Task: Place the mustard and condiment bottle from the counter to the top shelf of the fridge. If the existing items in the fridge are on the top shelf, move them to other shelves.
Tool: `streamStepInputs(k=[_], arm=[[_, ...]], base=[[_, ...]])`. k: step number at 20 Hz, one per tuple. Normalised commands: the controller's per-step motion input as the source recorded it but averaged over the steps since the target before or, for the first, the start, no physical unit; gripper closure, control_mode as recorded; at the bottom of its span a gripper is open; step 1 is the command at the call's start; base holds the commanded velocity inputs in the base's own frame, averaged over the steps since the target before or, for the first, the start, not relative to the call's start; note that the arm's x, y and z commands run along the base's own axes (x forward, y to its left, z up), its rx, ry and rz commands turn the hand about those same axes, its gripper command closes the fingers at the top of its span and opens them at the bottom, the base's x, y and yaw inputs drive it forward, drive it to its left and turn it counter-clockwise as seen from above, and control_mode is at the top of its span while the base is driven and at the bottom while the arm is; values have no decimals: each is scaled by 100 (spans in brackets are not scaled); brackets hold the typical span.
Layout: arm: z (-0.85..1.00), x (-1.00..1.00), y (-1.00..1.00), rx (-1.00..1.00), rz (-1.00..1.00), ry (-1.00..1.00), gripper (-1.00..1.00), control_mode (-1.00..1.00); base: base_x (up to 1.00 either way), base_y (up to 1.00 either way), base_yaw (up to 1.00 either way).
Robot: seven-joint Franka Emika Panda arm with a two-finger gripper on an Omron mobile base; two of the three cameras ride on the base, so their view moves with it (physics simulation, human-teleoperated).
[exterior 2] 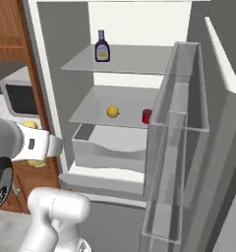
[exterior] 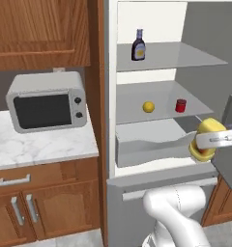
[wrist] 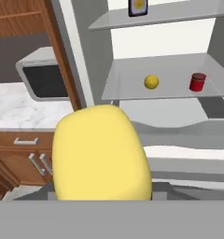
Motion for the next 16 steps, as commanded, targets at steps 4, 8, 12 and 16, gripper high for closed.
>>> streamStepInputs(k=[4, 8, 12, 16], arm=[[0, 0, 0, 0, 0, 0, 100, 100], [0, 0, 0, 0, 0, 0, 100, 100], [8, 16, 0, 0, -4, -3, 100, -100], [77, 34, -23, 0, -20, -16, 100, -100]], base=[[51, -58, -13], [86, -6, -4], [57, 0, -7], [0, 0, 0]])
